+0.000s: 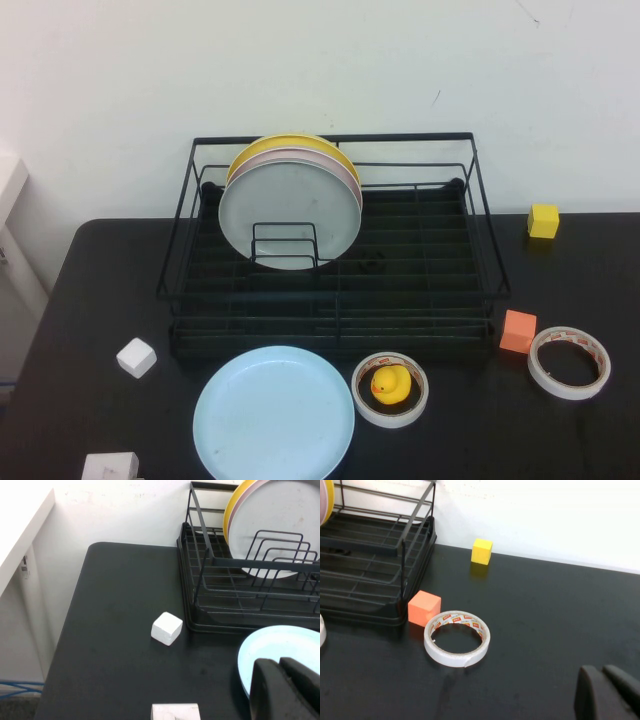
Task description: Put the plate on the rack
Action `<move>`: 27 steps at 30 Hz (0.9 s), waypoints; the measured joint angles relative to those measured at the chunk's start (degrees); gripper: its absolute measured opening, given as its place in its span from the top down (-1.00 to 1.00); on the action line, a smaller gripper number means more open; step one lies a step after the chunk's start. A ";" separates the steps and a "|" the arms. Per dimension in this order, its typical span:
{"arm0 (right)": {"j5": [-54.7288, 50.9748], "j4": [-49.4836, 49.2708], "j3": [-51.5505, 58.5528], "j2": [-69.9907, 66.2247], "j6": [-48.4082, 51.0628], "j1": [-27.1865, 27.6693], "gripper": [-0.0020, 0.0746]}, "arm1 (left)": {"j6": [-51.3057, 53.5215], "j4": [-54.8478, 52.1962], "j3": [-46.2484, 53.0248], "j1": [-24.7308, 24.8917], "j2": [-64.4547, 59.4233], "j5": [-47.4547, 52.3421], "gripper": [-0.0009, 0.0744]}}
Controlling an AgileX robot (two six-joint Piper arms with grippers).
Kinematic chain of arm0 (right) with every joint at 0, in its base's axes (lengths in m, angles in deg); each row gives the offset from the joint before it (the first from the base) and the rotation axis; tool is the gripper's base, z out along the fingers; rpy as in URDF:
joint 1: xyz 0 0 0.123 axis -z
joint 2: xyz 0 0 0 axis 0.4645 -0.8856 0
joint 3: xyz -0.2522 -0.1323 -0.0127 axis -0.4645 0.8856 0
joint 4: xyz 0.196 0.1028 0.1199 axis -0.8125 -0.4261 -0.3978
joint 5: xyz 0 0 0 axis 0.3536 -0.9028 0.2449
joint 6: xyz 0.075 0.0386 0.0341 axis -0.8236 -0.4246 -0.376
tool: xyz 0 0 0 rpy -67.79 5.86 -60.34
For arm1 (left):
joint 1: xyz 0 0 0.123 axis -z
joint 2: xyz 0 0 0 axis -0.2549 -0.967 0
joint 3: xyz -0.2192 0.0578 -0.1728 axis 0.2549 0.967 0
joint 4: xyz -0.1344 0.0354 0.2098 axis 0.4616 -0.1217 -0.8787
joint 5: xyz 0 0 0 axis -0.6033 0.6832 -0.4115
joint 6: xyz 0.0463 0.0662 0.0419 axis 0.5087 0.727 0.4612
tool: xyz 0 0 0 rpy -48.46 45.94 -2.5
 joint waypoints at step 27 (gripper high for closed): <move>39.78 -0.19 0.58 0.00 -0.83 0.00 0.95 | -14.71 1.53 0.30 0.00 0.00 -53.47 0.98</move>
